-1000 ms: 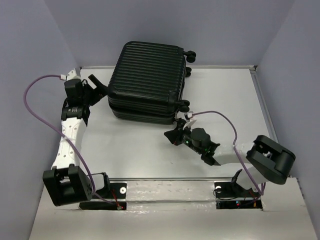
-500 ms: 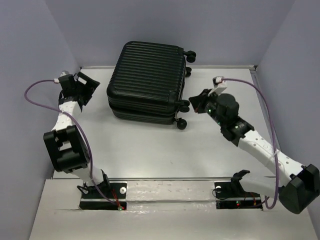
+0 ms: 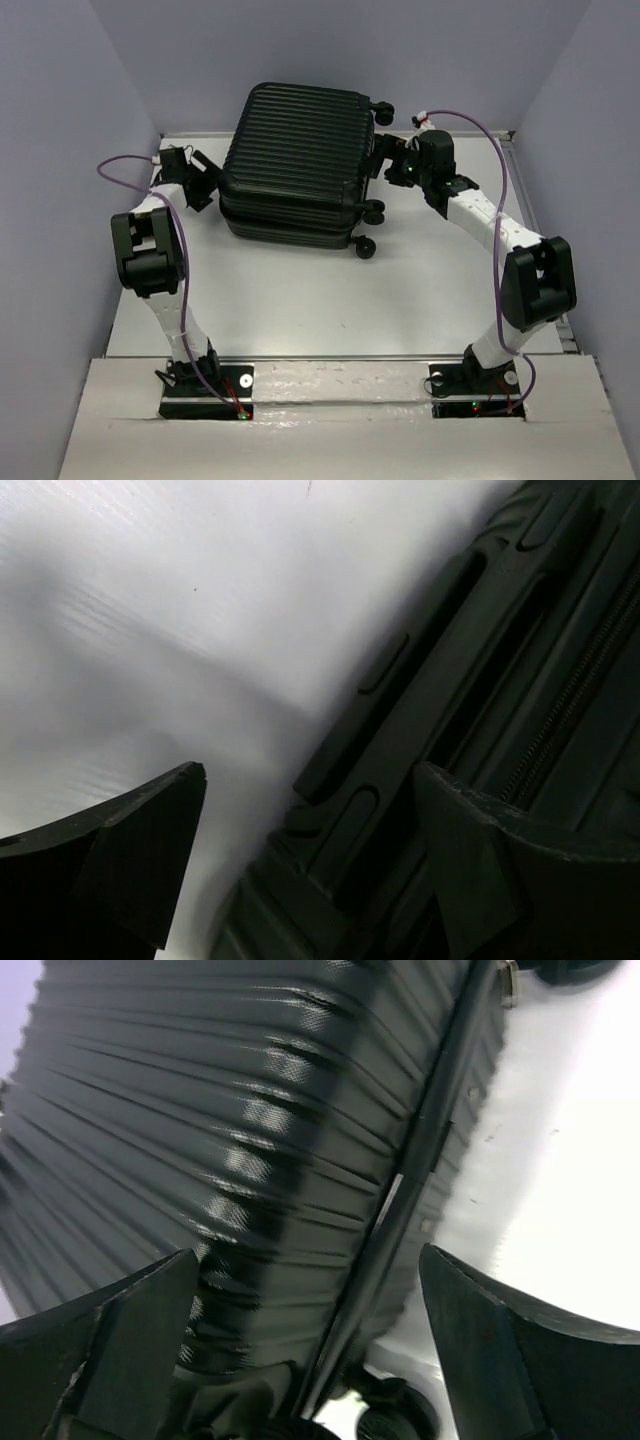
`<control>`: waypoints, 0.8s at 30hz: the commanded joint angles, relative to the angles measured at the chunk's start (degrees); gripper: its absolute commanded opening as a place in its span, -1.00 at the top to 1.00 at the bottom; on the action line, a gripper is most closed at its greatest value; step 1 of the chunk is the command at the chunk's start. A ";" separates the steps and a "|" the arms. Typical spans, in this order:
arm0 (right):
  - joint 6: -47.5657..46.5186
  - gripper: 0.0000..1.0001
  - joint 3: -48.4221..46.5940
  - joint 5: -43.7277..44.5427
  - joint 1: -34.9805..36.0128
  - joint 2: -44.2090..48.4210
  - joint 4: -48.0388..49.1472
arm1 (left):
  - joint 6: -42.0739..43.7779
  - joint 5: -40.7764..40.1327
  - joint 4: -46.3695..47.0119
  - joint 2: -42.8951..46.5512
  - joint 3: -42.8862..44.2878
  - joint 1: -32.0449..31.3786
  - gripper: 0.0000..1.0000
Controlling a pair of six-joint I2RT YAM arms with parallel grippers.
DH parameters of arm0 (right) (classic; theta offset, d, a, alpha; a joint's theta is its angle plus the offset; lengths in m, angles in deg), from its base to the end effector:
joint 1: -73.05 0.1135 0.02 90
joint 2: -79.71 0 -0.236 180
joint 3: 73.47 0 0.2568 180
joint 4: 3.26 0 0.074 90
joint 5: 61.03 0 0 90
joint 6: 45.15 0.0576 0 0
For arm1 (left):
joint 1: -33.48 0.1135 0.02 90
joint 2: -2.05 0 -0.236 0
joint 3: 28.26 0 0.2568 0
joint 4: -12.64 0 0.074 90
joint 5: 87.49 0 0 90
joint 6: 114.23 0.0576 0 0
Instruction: Pack the luggage
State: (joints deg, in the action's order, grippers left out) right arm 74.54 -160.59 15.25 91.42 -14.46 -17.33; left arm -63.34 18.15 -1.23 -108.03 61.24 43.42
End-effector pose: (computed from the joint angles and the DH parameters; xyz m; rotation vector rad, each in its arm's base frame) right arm 0.3879 0.1432 0.2705 0.0331 2.0107 0.7798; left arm 0.4442 0.0621 0.1716 -0.7686 2.0682 -0.5844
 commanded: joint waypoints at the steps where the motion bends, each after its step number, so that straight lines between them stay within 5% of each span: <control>1: 4.49 -1.00 -3.30 -7.28 -1.41 -0.75 8.10 | 0.53 2.20 1.57 0.04 -0.48 -4.30 -0.91; 17: -0.50 -0.86 -18.50 -32.17 -0.18 -18.07 0.39 | -11.86 -1.30 22.68 31.49 -44.58 -9.67 -0.89; 24: -4.38 -1.00 -27.10 -25.93 -0.70 -17.01 -10.06 | -6.34 -10.59 10.14 50.54 -38.66 -9.67 -0.92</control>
State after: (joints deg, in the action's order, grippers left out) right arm 71.20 -180.87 -4.42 87.57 -32.58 -18.40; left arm -73.49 10.21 12.10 -67.79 15.78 35.55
